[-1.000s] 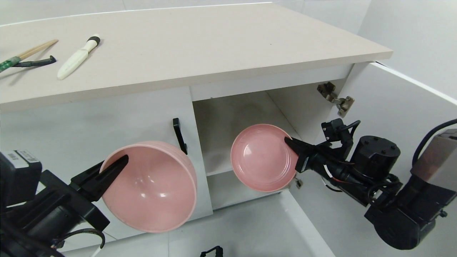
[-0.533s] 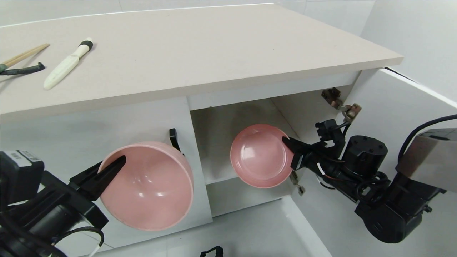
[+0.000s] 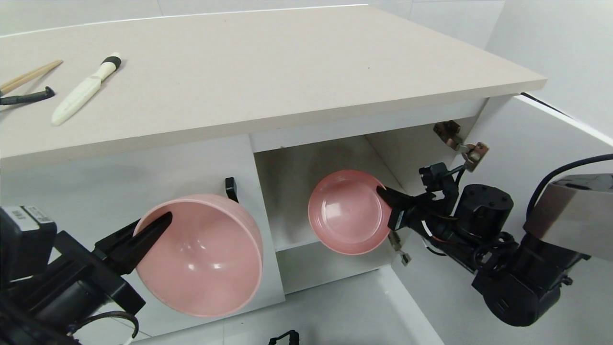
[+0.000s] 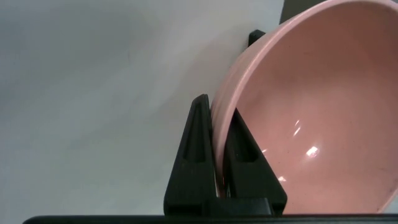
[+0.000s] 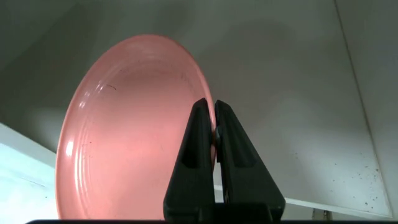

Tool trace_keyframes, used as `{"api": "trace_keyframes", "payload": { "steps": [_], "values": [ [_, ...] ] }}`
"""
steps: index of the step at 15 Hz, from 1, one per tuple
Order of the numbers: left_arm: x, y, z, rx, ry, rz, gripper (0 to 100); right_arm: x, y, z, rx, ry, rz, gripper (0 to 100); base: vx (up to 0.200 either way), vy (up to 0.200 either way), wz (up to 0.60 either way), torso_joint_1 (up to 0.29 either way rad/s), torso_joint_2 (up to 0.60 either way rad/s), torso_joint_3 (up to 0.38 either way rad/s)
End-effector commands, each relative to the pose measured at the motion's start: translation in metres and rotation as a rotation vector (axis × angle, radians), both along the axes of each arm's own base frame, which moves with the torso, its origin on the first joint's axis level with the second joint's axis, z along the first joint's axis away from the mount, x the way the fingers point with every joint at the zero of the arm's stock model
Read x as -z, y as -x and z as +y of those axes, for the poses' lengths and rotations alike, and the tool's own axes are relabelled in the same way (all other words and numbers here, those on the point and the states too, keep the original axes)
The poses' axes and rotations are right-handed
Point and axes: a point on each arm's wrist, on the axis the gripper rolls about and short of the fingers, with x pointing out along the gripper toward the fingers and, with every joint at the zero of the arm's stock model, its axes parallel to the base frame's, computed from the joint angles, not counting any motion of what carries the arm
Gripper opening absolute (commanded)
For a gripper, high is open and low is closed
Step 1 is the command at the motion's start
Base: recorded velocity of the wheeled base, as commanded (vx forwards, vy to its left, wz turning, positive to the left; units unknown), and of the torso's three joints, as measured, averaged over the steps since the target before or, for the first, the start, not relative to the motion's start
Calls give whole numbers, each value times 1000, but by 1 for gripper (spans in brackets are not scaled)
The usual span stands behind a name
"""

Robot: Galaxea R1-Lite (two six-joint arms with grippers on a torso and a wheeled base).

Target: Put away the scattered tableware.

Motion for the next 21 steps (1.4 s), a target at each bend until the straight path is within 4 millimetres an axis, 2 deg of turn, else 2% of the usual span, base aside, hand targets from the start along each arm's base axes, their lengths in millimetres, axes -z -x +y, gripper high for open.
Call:
{"api": "trace_keyframes", "payload": {
  "steps": [1,5,7,12,13,21],
  "values": [
    [0,3,1,19,1,-6,0,11,-9,2,4,4,13,0,0,0,0,0,0,0],
    [-2,8,3,53,-26,-41,0,34,-38,11,12,-1,4,0,0,0,0,0,0,0],
    [-2,8,3,53,-29,-43,0,40,-46,15,10,-5,-3,0,0,0,0,0,0,0],
    [-3,8,3,53,-28,-44,0,41,-56,12,26,-14,-19,0,0,0,0,0,0,0],
    [-3,8,3,53,-28,-44,0,43,-63,11,35,-27,-14,0,0,0,0,0,0,0],
    [-2,8,3,53,-29,-42,0,47,-94,26,29,-48,16,0,0,0,0,0,0,0]
  ]
}}
